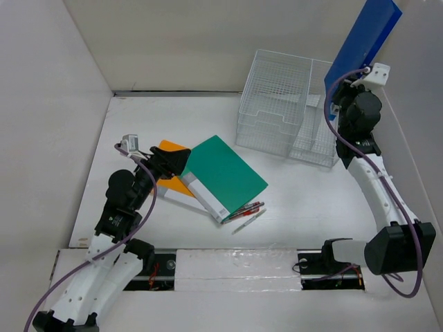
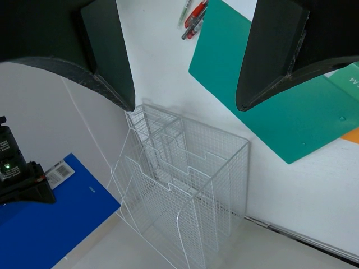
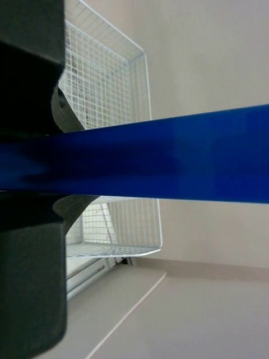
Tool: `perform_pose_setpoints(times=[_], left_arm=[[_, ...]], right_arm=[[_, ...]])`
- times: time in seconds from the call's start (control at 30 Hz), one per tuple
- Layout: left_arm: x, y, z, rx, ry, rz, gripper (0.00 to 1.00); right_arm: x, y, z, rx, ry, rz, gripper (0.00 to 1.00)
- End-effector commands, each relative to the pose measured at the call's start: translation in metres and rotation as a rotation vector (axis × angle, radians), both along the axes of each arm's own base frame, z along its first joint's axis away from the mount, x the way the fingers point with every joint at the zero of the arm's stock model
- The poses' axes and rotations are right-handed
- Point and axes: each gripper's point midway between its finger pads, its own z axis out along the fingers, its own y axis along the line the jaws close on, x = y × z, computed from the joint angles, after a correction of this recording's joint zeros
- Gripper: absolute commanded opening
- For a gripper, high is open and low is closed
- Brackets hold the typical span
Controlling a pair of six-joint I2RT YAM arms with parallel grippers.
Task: Organize the desk
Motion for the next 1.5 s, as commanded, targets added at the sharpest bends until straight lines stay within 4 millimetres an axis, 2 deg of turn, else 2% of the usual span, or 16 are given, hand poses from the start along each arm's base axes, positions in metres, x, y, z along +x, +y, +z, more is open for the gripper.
perform_pose_setpoints(times=[0.0,0.03,0.13,0.17,0.37,0.4,0.5,0.6,0.63,0.73,0.87,1.1,1.23,1.3,1.43,1.47], left_arm=[[0.000,-0.005,0.009,-0.020,-0.036,-0.023,0.68],[0.000,-0.005,0.009,-0.019,-0.035,-0.026,0.68],[0.001,-0.005,0.007,-0.017,-0.029,-0.023,0.68],[0.002,-0.005,0.006,-0.016,-0.026,-0.022,0.68],[0.005,-0.007,0.003,-0.014,-0.016,-0.022,0.68],[0.005,-0.007,0.003,-0.014,-0.017,-0.022,0.68],[0.006,-0.006,0.003,-0.011,-0.015,-0.016,0.67],[0.006,-0.005,0.002,-0.010,-0.014,-0.011,0.67],[0.006,-0.005,0.003,-0.011,-0.015,-0.011,0.67],[0.006,-0.005,0.002,-0.011,-0.014,-0.009,0.67],[0.007,-0.005,0.000,-0.010,-0.012,-0.009,0.67],[0.007,-0.004,0.000,-0.010,-0.012,-0.003,0.67],[0.006,-0.003,0.001,-0.013,-0.016,0.000,0.67],[0.005,-0.003,0.002,-0.014,-0.017,-0.003,0.66],[0.005,-0.003,0.001,-0.015,-0.019,-0.002,0.66],[0.005,-0.003,0.002,-0.016,-0.020,-0.002,0.66]], right_arm=[[-0.005,0.009,0.053,-0.033,-0.208,0.031,0.00],[0.005,0.010,0.042,-0.036,-0.187,0.031,0.00],[0.016,0.012,0.034,-0.045,-0.193,0.035,0.00],[0.029,0.014,0.024,-0.050,-0.190,0.041,0.00],[0.051,0.022,0.006,-0.041,-0.186,0.059,0.00],[0.056,0.023,-0.005,-0.043,-0.169,0.058,0.00],[0.059,0.028,-0.014,-0.036,-0.180,0.047,0.00],[0.064,0.033,-0.031,-0.028,-0.167,0.030,0.00],[0.067,0.033,-0.043,-0.030,-0.148,0.027,0.00],[0.068,0.037,-0.057,-0.014,-0.150,0.004,0.00],[0.070,0.037,-0.095,0.001,-0.111,-0.043,0.00],[0.071,0.039,-0.137,0.043,-0.058,-0.054,0.00],[0.068,0.039,-0.148,0.055,-0.045,-0.050,0.00],[0.067,0.040,-0.146,0.053,-0.052,-0.039,0.00],[0.058,0.032,-0.122,0.056,-0.098,-0.039,0.00],[0.058,0.024,-0.119,0.051,-0.101,-0.042,0.00]])
